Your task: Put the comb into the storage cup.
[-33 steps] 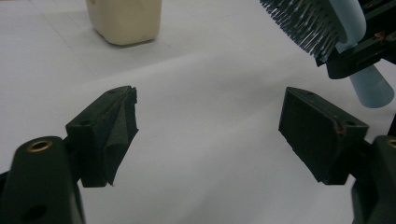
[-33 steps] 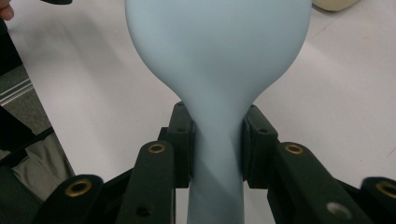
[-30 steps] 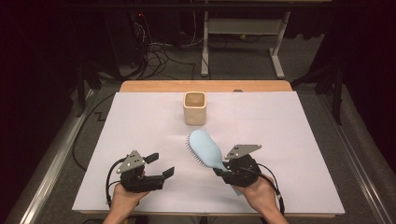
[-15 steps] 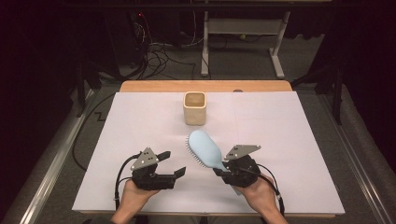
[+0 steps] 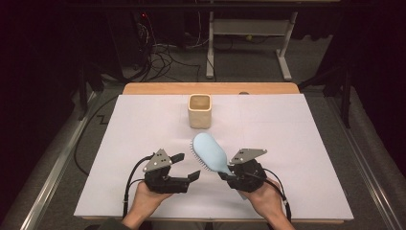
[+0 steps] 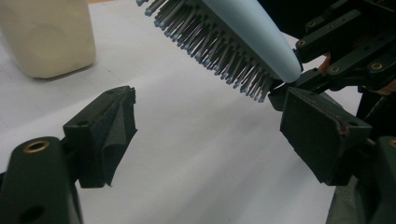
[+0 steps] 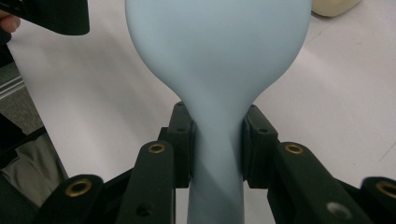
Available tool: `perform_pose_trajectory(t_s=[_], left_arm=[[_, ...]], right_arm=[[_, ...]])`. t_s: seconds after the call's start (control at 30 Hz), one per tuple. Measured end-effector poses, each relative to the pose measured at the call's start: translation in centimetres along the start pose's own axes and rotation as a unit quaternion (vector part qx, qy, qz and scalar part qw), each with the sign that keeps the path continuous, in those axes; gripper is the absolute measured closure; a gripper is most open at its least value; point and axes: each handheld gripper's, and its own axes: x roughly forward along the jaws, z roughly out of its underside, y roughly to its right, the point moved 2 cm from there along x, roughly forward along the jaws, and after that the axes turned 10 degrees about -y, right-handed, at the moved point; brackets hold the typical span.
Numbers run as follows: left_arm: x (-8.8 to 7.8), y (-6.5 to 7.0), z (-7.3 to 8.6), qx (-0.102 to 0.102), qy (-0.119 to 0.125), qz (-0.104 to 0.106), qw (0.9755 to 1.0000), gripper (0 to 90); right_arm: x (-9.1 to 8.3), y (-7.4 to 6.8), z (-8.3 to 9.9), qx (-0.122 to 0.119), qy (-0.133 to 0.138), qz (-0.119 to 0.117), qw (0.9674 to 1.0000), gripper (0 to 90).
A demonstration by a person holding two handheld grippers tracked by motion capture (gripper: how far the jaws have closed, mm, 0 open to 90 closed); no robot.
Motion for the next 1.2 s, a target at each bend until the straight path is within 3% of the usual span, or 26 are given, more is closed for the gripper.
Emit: perform_pose_trajectory(t_s=[0.3,1.2], left_arm=[[0.8,0.5,-0.8,-0.001,-0.004,0.01,0.9999,16.1],[2.3,0.7,-2.2,-0.036,-0.003,0.037,0.9987,11.9]], right_arm=[[0.0,-0.1,-0.1,-0.006,0.004,0.007,0.9999,70.8],[0.8,-1.2,-0.3,-0.023,0.007,0.014,0.9996,70.8]])
